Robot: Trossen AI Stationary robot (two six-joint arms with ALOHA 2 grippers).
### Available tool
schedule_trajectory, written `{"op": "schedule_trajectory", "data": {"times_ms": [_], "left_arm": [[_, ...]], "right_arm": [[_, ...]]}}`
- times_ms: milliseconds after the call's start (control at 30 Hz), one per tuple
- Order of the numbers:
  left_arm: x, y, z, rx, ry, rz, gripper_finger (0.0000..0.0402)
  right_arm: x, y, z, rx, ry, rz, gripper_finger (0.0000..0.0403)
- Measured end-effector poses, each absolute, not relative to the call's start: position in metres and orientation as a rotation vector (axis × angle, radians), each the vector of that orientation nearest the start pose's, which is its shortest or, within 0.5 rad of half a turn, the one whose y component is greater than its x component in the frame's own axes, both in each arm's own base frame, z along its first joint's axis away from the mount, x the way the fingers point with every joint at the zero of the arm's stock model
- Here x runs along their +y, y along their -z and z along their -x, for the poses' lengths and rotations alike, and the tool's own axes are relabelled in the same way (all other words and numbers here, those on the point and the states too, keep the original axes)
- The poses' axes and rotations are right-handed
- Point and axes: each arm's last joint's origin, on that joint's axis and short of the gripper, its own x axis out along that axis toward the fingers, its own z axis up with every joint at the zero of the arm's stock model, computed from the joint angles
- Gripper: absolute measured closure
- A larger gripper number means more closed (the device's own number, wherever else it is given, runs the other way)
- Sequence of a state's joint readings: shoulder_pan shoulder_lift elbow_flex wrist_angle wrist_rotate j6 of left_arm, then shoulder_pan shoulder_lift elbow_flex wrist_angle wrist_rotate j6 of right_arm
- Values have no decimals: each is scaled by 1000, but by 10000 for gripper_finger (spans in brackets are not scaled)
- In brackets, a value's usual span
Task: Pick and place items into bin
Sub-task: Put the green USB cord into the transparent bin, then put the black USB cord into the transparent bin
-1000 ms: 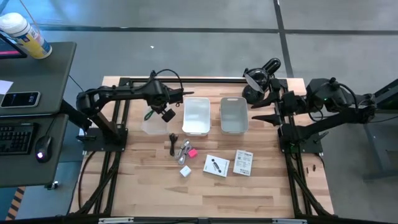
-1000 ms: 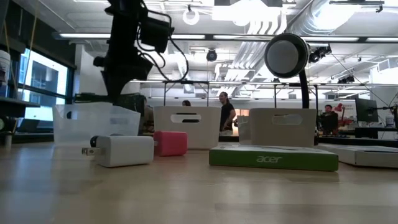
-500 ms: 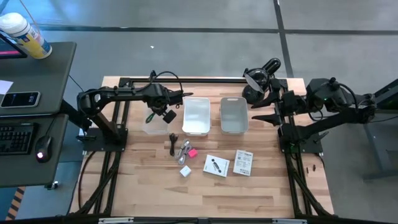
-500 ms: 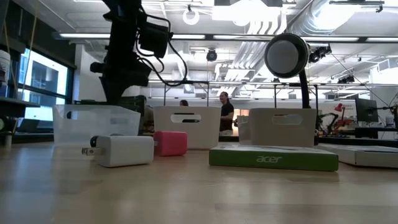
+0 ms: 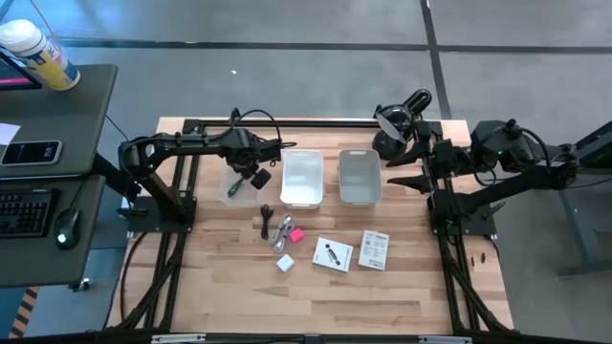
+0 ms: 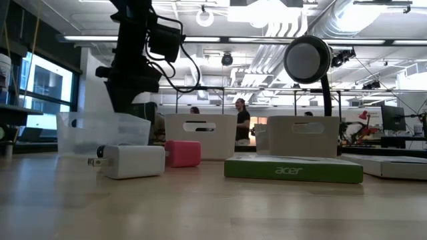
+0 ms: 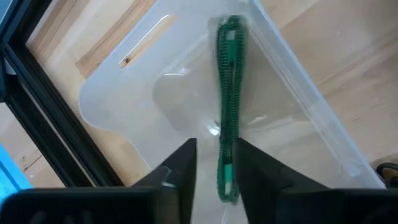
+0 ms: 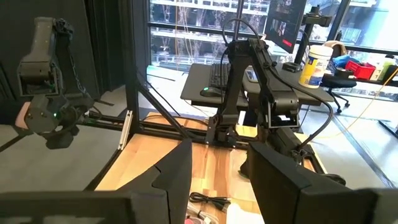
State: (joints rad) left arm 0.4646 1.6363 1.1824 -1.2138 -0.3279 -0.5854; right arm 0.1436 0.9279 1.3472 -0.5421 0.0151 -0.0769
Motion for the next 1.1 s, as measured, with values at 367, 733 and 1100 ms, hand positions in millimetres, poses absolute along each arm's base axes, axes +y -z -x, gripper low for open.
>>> {"op": "schedule_trajectory", "data": {"times_ms": [367,733,1100], "left_arm": [[131,-219,-241,1480,-1076,533,209],[127,-229,-250,1482,-964,488,214],[93,-279,-285,1378,-684,238,223]], "right_arm": [[22,-458,-156,118,-132,79,258],[22,-458,-156,118,-132,78,258],[22,-456,-155,137,-133,80,258]]}}
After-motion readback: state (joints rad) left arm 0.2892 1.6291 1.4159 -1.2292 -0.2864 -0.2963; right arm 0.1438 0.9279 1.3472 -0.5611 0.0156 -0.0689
